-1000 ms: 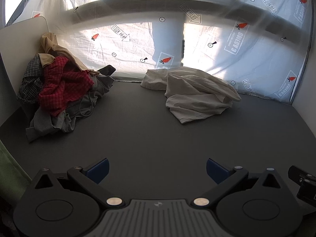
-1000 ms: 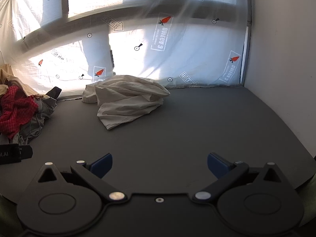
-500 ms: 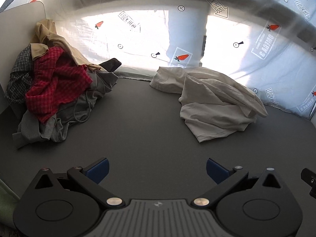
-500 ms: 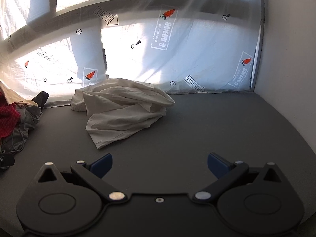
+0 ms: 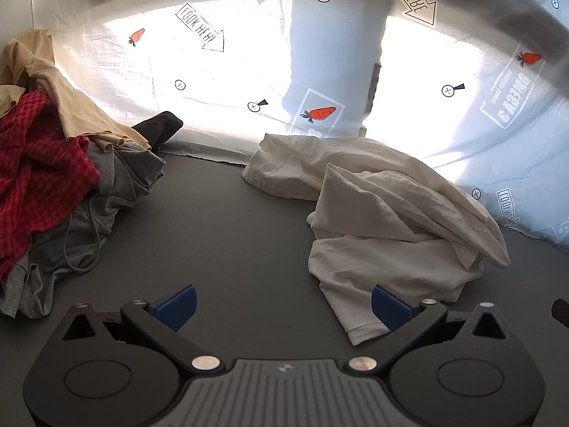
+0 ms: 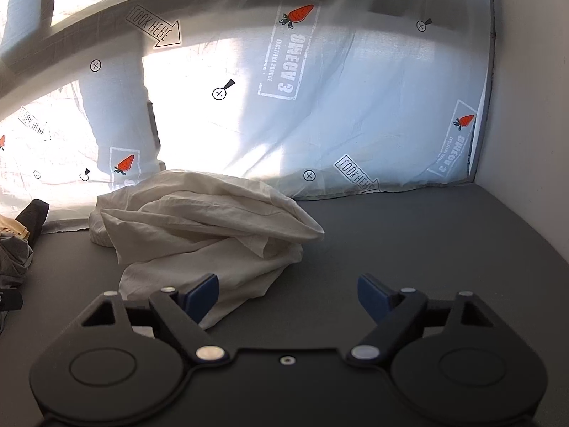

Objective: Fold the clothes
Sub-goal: 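Move both grippers toward the crumpled cream-white trousers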

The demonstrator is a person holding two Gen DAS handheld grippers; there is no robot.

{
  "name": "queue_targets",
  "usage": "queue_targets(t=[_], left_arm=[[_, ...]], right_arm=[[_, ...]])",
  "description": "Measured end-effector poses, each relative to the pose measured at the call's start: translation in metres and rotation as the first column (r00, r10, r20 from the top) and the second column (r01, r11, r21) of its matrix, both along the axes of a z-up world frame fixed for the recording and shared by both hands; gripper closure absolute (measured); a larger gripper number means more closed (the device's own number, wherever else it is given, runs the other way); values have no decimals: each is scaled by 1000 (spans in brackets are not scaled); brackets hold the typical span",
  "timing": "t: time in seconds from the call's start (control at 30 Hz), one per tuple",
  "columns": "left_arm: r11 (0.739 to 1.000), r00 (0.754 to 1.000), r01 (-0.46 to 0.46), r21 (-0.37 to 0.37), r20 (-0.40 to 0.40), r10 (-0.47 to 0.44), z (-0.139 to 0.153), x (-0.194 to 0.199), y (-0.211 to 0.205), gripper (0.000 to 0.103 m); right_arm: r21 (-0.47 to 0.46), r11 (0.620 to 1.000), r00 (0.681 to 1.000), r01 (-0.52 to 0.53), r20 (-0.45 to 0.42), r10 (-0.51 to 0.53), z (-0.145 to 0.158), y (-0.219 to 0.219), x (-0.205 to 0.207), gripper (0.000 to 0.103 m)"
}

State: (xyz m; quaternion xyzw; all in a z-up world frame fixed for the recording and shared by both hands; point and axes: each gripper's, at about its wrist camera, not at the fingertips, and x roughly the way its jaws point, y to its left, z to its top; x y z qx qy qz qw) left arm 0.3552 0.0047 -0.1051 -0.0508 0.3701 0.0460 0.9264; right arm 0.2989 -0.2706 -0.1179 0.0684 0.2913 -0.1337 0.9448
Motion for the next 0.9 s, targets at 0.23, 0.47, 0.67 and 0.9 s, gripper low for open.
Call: queue_targets(t=[0.23, 0.47, 0.67, 0.9], left_arm=[[998, 997, -61, 16, -53, 62, -35, 96, -15, 0], [998, 991, -42, 43, -122, 47, -77, 164, -32, 1], [999, 987, -20, 45, -157, 27, -94, 192, -40, 1], [999, 990, -20, 49, -136, 26, -82, 184, -37, 1]], right_arm=[[29, 1000, 998, -2, -64, 4, -44, -30, 117, 60], [-215, 974, 994, -67, -102, 46, -73, -40, 207, 64], [-297, 934, 970, -197, -197, 142, -103, -31, 254, 55], [-358, 929, 989, -93, -137, 46, -102, -26, 245, 91]])
